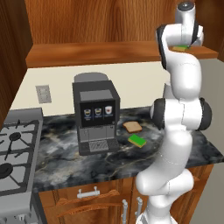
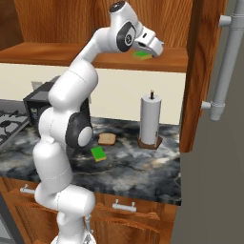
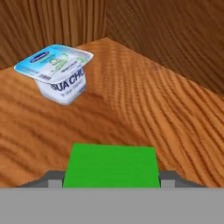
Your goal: Pick the sponge and sponge from the cabinet and place them on the counter.
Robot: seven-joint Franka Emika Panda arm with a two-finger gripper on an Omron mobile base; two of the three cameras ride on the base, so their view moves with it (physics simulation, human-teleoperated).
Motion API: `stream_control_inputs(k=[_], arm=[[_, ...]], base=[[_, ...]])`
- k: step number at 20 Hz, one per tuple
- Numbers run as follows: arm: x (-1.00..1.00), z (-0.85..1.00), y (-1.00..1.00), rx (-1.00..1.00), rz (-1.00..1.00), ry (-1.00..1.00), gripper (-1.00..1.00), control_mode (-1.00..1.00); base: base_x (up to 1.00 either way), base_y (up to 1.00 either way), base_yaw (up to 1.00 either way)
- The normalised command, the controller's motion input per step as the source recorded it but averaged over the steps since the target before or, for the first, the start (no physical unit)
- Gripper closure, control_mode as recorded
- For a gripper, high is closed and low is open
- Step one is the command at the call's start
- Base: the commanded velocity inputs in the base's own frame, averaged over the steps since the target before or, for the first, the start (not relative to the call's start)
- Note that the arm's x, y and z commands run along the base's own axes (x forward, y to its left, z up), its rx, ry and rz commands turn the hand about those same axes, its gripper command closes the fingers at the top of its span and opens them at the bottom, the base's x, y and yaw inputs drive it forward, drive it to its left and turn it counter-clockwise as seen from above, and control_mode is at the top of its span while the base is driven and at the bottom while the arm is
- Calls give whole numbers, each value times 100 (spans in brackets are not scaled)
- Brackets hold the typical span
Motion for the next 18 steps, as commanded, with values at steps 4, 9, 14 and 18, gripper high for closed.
stream_control_inputs(k=[4,9,14,18], arm=[[-60,0,12,0,7,-2,100,-100],[-63,0,17,0,7,-2,100,-100],[-70,-1,21,0,7,-4,100,-100],[-73,-4,20,0,8,-6,100,-100]], base=[[0,0,0],[0,0,0],[0,0,0],[0,0,0]])
